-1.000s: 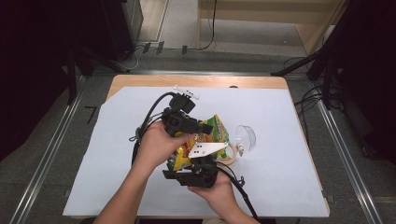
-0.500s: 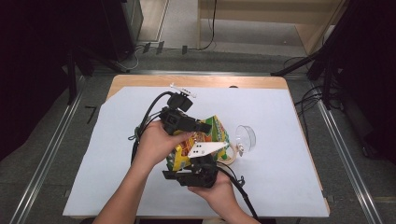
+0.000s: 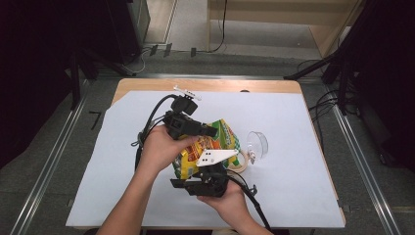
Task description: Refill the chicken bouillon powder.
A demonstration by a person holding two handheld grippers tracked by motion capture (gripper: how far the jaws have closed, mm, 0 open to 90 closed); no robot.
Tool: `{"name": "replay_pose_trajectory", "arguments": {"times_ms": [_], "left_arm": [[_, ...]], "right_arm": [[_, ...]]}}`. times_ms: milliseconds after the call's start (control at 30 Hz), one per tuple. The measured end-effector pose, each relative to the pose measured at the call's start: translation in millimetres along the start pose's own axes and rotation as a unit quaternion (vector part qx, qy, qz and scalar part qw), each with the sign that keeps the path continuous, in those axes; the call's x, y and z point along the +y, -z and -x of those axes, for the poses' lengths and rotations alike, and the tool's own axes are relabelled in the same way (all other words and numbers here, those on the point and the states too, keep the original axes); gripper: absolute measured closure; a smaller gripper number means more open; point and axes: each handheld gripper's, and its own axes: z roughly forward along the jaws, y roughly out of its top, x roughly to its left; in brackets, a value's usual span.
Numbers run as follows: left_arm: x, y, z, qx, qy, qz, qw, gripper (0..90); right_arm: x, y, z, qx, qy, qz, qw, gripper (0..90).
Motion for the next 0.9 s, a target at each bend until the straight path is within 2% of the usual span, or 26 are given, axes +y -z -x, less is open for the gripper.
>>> {"name": "replay_pose_trajectory", "arguments": {"times_ms": [67, 167, 300, 500, 567, 600, 700, 767, 800, 900], "left_arm": [[0.1, 1.4, 1.8, 0.007, -0.007, 0.001, 1.0, 82.5], [0.3, 1.9, 3.9, 0.013, -0.007, 0.006, 0.9999, 82.6], [-0.1, -2.1, 1.7, 0.027, -0.008, -0.001, 0.9996, 82.3], [-0.6, -5.4, -2.0, 0.032, -0.004, -0.003, 0.9995, 82.4], [-0.7, -5.7, -2.6, 0.028, -0.001, -0.003, 0.9996, 82.4], [-0.7, -6.0, -2.2, 0.022, -0.001, -0.003, 0.9998, 82.1], [0.2, -5.3, 2.2, 0.003, -0.001, 0.007, 1.0, 81.7], [0.6, -6.3, 8.3, 0.002, -0.006, 0.013, 0.9999, 80.2], [0.7, -6.8, 9.5, 0.002, -0.009, 0.014, 0.9999, 78.1], [1.3, -7.9, 11.3, -0.001, -0.012, 0.014, 0.9998, 77.3]], "right_arm": [[0.0, -0.3, -0.7, 0.003, 0.0, 0.001, 1.0, 68.4], [0.3, 0.2, 0.2, 0.001, -0.001, 0.004, 1.0, 68.4], [-0.6, -1.4, 1.8, 0.002, -0.005, -0.001, 1.0, 67.2], [-4.6, -4.2, 5.8, -0.003, -0.012, -0.006, 0.9999, 63.9], [-4.8, -4.5, 6.1, -0.007, -0.012, -0.006, 0.9999, 63.5], [-4.5, -3.8, 5.9, -0.007, -0.013, -0.005, 0.9999, 66.3], [-2.1, -1.3, 5.0, -0.007, -0.01, 0.003, 0.9999, 67.4], [-1.8, -0.8, 7.2, -0.001, -0.019, 0.008, 0.9998, 68.1], [-2.2, -0.6, 10.1, 0.006, -0.034, 0.014, 0.9993, 68.0], [-2.9, 0.3, 12.2, 0.011, -0.049, 0.019, 0.9985, 67.8]]}}
